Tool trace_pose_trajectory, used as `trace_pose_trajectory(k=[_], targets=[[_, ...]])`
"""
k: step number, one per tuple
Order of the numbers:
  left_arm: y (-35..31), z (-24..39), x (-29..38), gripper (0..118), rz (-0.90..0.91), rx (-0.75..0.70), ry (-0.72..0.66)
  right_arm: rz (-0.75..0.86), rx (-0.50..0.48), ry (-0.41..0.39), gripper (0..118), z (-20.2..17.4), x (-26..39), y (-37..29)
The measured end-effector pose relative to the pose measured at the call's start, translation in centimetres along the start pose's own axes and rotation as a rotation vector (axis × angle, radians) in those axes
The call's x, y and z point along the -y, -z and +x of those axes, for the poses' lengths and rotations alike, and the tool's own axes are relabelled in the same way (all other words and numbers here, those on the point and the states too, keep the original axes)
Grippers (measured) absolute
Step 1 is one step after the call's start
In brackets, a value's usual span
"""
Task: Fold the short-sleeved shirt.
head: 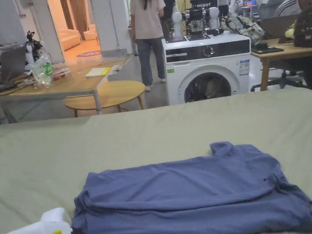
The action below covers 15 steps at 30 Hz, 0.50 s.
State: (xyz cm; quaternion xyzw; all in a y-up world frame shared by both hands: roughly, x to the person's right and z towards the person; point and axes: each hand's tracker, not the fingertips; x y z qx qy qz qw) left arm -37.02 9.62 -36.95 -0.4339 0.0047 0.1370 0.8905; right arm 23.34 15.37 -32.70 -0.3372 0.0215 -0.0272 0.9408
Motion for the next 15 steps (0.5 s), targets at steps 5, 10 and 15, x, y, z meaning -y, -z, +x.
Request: trace_pose_trajectory(k=[5,10,15], targets=[[0.5,0.0,-0.6,0,-0.049,-0.007,-0.006,-0.033,-0.029,0.213,66,1.8,0.2,3.4],[-0.2,0.8,0.3,0,-0.039,-0.004,0.014,-0.133,-0.047,0.199,56,0.2,1.0,7.6],[-0.3,1.1,0.5,0,-0.006,-0.019,0.041,-0.142,-0.062,0.234,9,0.4,0.7,7.8]])
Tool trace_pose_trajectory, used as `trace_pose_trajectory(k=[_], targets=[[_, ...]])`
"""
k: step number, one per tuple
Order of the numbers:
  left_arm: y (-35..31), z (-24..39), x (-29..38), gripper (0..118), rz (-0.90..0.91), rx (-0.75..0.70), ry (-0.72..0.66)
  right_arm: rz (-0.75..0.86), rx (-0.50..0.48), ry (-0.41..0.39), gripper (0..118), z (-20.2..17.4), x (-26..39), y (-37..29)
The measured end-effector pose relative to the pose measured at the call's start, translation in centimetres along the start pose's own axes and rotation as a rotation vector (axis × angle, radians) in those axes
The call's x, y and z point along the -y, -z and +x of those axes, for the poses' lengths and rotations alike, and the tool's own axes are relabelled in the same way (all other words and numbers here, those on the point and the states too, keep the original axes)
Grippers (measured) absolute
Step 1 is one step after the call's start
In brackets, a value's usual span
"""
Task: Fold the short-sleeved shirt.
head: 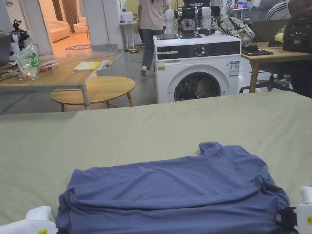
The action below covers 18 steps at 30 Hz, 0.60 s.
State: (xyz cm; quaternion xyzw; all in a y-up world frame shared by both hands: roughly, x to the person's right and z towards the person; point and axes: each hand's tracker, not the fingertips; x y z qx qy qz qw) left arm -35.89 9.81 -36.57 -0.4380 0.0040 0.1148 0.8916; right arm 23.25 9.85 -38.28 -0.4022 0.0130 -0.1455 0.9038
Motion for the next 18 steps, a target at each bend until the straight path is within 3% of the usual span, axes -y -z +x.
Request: trace_pose_trajectory(k=[3,5,11,15,18], targets=[[-1.2,0.2,-0.3,0,0.012,-0.004,-0.005,0.009,0.033,-0.036,9,-0.6,0.0,-0.6],[-3.0,-0.7,-0.5,0,0.125,0.037,-0.056,0.036,0.075,-0.066,9,-1.3,-0.2,-2.1],[-9.8,-1.3,0.3,0,0.151,0.059,-0.008,0.058,0.063,-0.085,9,-1.9,0.0,-7.2],[-14.4,-2.9,5.6,0,0.138,0.095,0.010,0.039,0.041,-0.170,9,-1.1,3.7,-11.1],[-16.4,-3.7,10.6,0,0.102,0.095,0.026,0.018,0.024,-0.187,9,-0.2,7.5,-13.6]])
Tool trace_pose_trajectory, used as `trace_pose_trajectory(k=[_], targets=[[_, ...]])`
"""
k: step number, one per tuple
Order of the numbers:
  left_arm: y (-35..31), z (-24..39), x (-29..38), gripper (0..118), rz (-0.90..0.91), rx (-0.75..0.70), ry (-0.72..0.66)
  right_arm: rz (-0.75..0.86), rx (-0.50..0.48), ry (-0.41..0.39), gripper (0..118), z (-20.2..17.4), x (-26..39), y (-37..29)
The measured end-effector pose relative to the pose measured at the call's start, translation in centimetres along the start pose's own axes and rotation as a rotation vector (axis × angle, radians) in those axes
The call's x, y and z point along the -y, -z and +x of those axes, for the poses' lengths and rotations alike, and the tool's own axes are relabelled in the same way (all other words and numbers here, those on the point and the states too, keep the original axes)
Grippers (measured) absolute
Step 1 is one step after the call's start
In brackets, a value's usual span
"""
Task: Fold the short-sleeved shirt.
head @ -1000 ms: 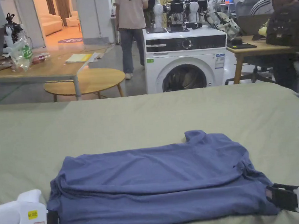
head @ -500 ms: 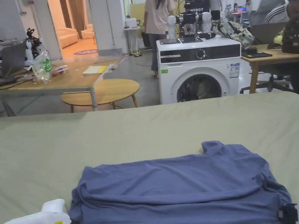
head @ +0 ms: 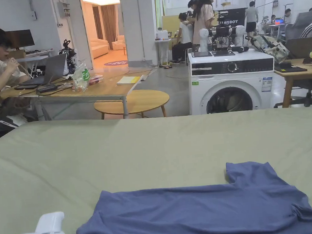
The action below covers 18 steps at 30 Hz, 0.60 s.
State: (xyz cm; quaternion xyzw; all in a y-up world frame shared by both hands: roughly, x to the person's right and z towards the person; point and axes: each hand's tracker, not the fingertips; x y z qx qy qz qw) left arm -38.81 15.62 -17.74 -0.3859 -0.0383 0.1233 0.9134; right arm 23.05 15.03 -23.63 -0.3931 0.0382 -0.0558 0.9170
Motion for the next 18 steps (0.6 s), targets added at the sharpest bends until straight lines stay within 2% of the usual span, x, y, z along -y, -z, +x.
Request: trace_pose_trajectory(k=[4,5,6,7,8,9,13,15,18], targets=[[-1.0,-0.4,3.4,0,-0.021,-0.016,-0.019,-0.024,-0.014,-0.005,9,0.0,3.6,-1.8],[-1.1,-0.5,3.7,6,-0.017,-0.017,-0.032,-0.022,-0.020,-0.007,10,0.1,4.1,-1.8],[-1.1,-0.6,3.8,34,-0.018,-0.006,-0.043,-0.014,-0.014,-0.022,22,-0.1,4.5,-1.8],[-1.1,-0.6,3.8,54,-0.021,-0.010,-0.043,-0.005,0.029,-0.050,39,-0.2,4.5,-1.8],[-1.2,-0.5,3.7,59,-0.020,-0.031,-0.043,0.006,0.081,-0.066,54,-0.3,4.5,-1.9],[-1.7,0.0,3.3,59,0.002,-0.053,-0.022,0.031,0.106,-0.073,58,-0.3,4.4,-2.1],[-3.2,3.0,1.3,59,0.134,-0.031,0.101,0.140,-0.011,-0.056,58,-0.9,3.0,-4.2],[-3.5,5.1,-0.3,59,0.207,0.007,0.127,0.220,-0.030,-0.094,58,-2.7,1.5,-4.8],[-2.6,8.1,-2.8,59,0.274,0.039,0.132,0.243,-0.070,-0.128,58,-5.5,-1.1,-4.3]])
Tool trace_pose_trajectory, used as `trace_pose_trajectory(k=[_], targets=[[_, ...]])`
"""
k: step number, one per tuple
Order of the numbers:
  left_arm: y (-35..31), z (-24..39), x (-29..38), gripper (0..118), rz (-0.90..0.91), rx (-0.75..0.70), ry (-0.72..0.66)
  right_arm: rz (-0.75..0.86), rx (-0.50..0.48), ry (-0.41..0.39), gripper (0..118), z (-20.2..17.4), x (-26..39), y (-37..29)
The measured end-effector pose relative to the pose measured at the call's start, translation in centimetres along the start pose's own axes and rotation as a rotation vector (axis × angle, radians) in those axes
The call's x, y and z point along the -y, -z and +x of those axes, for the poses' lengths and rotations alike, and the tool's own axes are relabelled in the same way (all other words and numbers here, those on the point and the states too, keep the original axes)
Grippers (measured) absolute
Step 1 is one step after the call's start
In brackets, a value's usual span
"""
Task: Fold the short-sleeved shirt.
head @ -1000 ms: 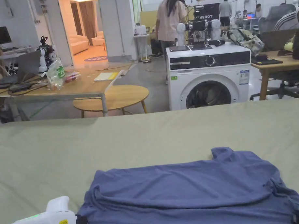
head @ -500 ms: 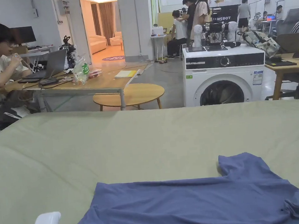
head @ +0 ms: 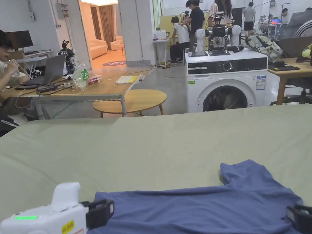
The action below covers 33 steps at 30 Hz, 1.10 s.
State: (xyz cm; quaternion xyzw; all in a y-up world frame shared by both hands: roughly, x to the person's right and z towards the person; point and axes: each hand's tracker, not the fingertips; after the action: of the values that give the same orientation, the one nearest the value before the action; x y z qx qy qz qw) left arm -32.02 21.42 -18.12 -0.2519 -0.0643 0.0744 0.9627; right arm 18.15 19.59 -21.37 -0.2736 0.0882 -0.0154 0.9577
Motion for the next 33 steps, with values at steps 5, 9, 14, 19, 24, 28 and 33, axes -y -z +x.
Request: trace_pose_trajectory(k=[5,9,14,19,24,28,33], targets=[[2.6,3.5,-1.6,12,-0.004,0.073,0.014,-0.032,-0.061,0.055,12,-2.7,-1.7,3.2],[2.2,5.5,-1.5,0,-0.017,0.059,0.098,-0.005,-0.042,0.012,0,-3.9,-1.4,3.6],[3.4,1.5,-2.3,0,-0.045,0.076,-0.010,-0.030,-0.057,-0.014,0,-3.7,-1.7,4.4],[9.1,-4.3,-4.9,54,-0.225,-0.021,-0.104,-0.043,-0.118,-0.002,0,-1.9,-1.6,5.4],[18.0,-8.1,-6.1,54,-0.330,-0.085,-0.201,-0.091,-0.115,-0.022,0,-0.2,-1.5,6.9],[24.0,-9.9,-5.8,53,-0.438,-0.153,-0.226,-0.119,-0.120,0.016,0,1.4,-1.5,7.8],[26.2,-8.8,-4.3,20,-0.528,-0.198,-0.082,-0.150,-0.103,0.063,0,3.2,-1.2,8.3]])
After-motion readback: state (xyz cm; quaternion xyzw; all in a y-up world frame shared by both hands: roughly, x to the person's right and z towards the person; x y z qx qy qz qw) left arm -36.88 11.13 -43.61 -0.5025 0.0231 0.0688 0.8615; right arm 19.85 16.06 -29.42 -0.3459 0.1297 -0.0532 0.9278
